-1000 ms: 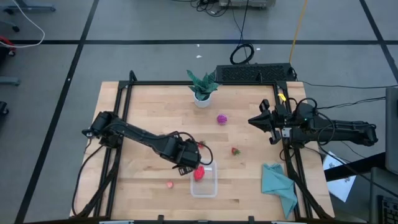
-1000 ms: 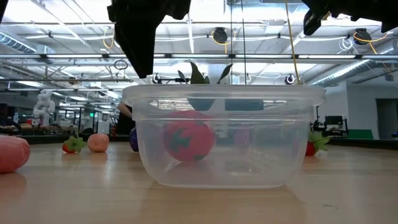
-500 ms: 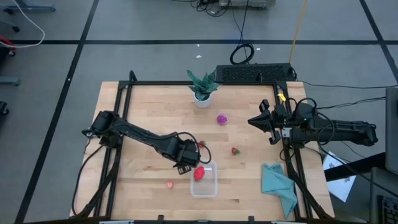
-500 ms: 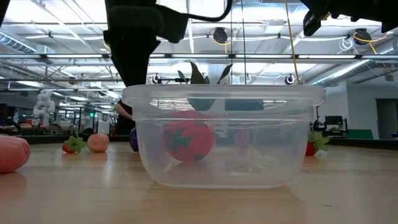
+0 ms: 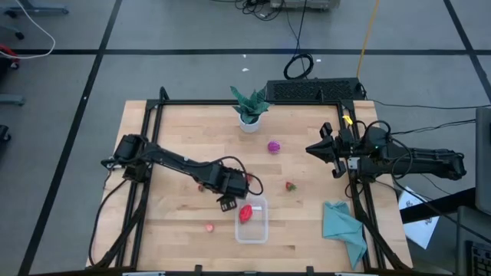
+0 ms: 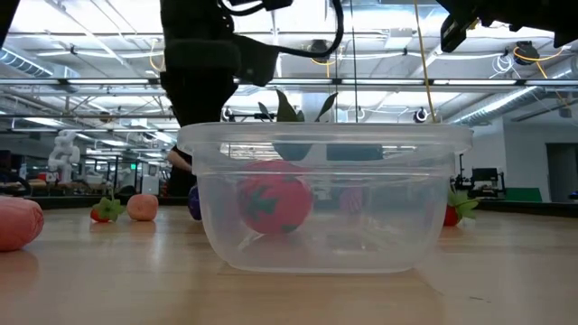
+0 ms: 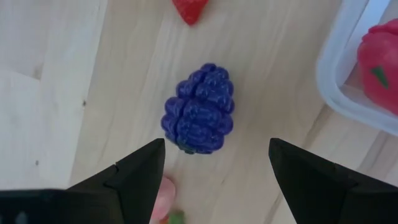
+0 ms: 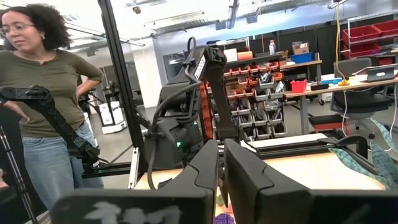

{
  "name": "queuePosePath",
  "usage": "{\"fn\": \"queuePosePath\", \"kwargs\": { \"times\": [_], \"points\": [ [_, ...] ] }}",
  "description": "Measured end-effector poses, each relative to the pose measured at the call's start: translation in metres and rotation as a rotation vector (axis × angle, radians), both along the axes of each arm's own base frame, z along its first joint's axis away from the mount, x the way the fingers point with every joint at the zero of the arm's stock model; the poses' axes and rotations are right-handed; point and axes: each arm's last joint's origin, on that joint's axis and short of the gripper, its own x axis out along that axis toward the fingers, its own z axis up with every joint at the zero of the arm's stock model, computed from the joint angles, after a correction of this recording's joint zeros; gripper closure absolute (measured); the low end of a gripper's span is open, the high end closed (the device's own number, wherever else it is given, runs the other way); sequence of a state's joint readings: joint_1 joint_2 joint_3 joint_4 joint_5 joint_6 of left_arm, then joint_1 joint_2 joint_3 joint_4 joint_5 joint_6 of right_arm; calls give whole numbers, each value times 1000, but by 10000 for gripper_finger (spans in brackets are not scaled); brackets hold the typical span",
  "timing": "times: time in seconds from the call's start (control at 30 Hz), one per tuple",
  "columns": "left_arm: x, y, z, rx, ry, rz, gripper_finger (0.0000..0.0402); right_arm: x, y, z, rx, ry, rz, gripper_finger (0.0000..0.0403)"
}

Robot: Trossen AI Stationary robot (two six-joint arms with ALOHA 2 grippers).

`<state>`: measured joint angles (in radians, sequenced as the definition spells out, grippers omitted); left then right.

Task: Pick and placing Produce into tupperware
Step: Put the purple grapes into the transparent container

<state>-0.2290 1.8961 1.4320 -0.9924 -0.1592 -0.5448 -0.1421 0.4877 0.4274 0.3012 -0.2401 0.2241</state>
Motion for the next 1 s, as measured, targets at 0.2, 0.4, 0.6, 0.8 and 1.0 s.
{"fn": "queuePosePath", "kwargs": {
  "times": [0.2, 0.4, 0.6, 0.8, 1.0],
  "points": [
    [2, 7, 0, -7, 3, -18, 108, 0, 0, 0, 0, 0, 0, 385],
    [3, 11, 0, -14, 11, -46, 108, 0, 0, 0, 0, 0, 0, 385],
    [4, 19, 0, -17, 13, -42, 108, 0, 0, 0, 0, 5, 0, 385],
    [5, 22, 0, -11, 17, -77, 108, 1, 0, -4, 5, 37, 0, 385],
    [5, 23, 0, -8, 21, -102, 108, 1, 0, -4, -4, 38, -1, 385]
  ]
}}
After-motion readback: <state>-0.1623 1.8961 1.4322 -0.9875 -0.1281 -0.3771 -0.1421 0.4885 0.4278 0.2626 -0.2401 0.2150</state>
